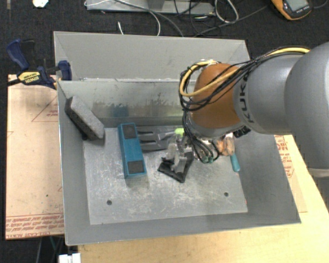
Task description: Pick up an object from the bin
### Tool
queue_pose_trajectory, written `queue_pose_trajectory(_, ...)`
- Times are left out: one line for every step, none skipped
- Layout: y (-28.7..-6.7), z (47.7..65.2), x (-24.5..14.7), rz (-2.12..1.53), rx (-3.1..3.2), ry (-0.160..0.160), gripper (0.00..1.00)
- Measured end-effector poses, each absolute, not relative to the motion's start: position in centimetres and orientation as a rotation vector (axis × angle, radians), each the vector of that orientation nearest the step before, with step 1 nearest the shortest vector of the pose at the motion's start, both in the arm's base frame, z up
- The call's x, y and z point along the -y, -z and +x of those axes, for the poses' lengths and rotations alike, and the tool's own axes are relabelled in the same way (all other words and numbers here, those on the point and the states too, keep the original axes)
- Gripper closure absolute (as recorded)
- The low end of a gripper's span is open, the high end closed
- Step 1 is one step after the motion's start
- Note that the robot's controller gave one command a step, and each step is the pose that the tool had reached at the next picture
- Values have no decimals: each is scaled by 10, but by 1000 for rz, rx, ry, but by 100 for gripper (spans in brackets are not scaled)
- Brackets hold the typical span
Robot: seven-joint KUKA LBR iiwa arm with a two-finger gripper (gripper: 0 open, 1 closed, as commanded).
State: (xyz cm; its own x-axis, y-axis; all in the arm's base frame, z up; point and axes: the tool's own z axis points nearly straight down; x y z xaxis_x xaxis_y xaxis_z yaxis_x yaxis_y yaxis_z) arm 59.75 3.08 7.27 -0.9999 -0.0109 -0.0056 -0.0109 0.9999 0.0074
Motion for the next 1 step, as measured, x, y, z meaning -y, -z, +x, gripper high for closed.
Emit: queue_pose_trajectory(-140,596,-32,0,-3139,-13,100)
